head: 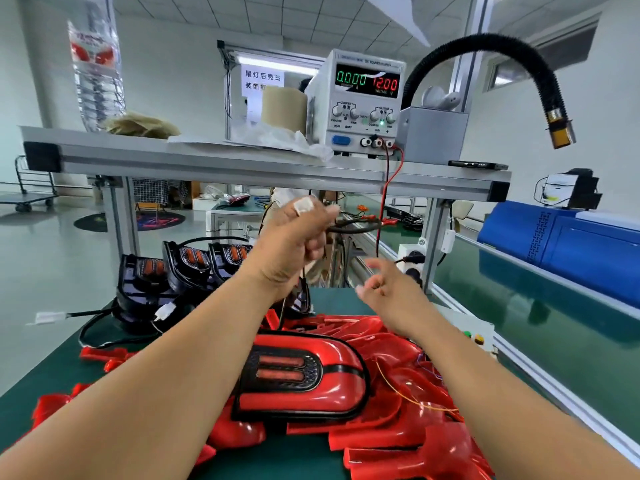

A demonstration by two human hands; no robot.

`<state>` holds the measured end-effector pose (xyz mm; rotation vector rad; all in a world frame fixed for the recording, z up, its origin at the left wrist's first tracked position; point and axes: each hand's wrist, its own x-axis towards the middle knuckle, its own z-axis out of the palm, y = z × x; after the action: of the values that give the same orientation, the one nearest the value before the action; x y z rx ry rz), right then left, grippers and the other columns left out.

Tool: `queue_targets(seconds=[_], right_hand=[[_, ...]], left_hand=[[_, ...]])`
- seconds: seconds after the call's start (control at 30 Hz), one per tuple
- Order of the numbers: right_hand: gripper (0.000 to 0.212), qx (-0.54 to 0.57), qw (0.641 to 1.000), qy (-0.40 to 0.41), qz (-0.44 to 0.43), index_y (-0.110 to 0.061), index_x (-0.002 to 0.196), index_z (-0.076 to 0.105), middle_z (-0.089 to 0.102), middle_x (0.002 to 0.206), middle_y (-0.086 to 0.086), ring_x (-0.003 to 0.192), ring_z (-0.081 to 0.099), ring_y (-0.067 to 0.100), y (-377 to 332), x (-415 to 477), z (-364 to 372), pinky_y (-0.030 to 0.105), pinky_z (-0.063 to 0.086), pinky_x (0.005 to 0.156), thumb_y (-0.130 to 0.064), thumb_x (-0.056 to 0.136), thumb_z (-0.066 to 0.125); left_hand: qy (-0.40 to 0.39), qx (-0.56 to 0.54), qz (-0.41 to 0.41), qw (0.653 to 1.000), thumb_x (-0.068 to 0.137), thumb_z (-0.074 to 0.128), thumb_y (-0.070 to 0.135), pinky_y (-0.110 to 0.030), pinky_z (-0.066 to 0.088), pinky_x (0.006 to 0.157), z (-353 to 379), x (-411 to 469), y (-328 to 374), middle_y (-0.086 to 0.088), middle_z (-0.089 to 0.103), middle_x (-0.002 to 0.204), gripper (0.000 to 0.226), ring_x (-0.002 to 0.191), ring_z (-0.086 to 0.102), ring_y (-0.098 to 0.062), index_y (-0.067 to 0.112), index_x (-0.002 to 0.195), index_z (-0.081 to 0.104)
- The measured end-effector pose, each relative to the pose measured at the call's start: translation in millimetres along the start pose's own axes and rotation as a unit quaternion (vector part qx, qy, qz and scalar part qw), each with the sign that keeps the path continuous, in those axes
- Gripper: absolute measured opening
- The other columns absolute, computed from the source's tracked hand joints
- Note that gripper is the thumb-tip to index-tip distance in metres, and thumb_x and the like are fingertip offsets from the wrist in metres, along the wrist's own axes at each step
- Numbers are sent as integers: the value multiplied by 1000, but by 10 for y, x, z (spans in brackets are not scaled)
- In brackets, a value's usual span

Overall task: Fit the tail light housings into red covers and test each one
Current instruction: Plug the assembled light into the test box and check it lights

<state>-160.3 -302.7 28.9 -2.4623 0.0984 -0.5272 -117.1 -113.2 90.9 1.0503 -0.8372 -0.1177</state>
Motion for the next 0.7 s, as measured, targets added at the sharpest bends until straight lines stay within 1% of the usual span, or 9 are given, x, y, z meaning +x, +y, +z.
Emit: queue_targets(seconds=[0.07, 0.13, 0.23, 0.3, 0.4, 0.47, 0.6, 0.67, 0.7], right_hand=[[58, -14, 998, -59, -8, -26, 137, 41, 58, 115, -5, 91, 58, 4, -85, -81, 120, 26, 46, 82, -46, 88, 65], [80, -49, 990, -128, -15, -30, 142, 35, 53, 127, -5, 108, 54, 7, -106, -176, 222, 27, 43, 95, -60, 77, 70], [117, -97, 968, -230, -30, -37, 151, 17, 32, 153, -5, 137, 34, 12, -122, -294, 316, 33, 30, 113, -78, 55, 70], [131, -148, 951, -270, -41, -41, 151, 5, 19, 160, -5, 146, 21, 16, -126, -347, 385, 43, 21, 119, -87, 44, 65], [135, -201, 931, -303, -43, -50, 147, -9, 4, 162, -10, 150, 6, 19, -131, -400, 482, 56, 4, 118, -92, 41, 63], [133, -213, 925, -310, -46, -56, 142, -15, -3, 161, -16, 150, -2, 20, -147, -420, 521, 58, -3, 115, -90, 42, 66], [135, -228, 920, -314, -57, -59, 137, -22, -10, 158, -24, 148, -9, 18, -218, -439, 539, 58, -7, 114, -86, 43, 70], [134, -229, 919, -314, -67, -61, 135, -24, -8, 156, -25, 147, -9, 17, -248, -463, 540, 57, -6, 114, -83, 45, 73], [132, -223, 921, -310, -69, -62, 134, -23, -7, 155, -26, 147, -7, 16, -262, -481, 540, 56, -4, 115, -80, 47, 74]], left_hand=[[46, -12, 34, 998, 78, 66, 19, -17, 34, 45, -114, -88, 81, 6, 37, 53, 21, 46, 34, -6, 23, 62, 53], [99, -19, 43, 994, 82, 66, 19, -17, 34, 46, -263, -203, 122, 6, 39, 53, 24, 47, 34, -6, 24, 62, 53], [179, -50, 27, 982, 96, 57, 17, -18, 31, 47, -526, -405, 132, 8, 40, 55, 31, 48, 33, -5, 24, 67, 51], [218, -78, 23, 973, 99, 50, 16, -18, 30, 46, -685, -556, 128, 8, 39, 55, 32, 48, 32, -5, 23, 68, 47], [251, -111, 22, 961, 100, 44, 16, -17, 31, 45, -870, -785, 91, 9, 38, 55, 33, 47, 31, -5, 23, 68, 40], [266, -124, 25, 956, 101, 42, 17, -18, 31, 46, -957, -927, 45, 9, 37, 56, 32, 47, 31, -5, 22, 69, 40], [258, -122, 24, 958, 96, 48, 32, -20, 31, 50, -1054, -1128, -66, 7, 37, 61, 20, 50, 32, -7, 22, 79, 48], [237, -134, 22, 962, 96, 43, 46, -20, 33, 50, -1073, -1188, -111, 5, 38, 61, 29, 51, 33, -8, 20, 83, 52], [231, -140, 21, 963, 97, 41, 45, -20, 34, 49, -1088, -1207, -137, 4, 39, 61, 31, 52, 34, -8, 19, 85, 53]])
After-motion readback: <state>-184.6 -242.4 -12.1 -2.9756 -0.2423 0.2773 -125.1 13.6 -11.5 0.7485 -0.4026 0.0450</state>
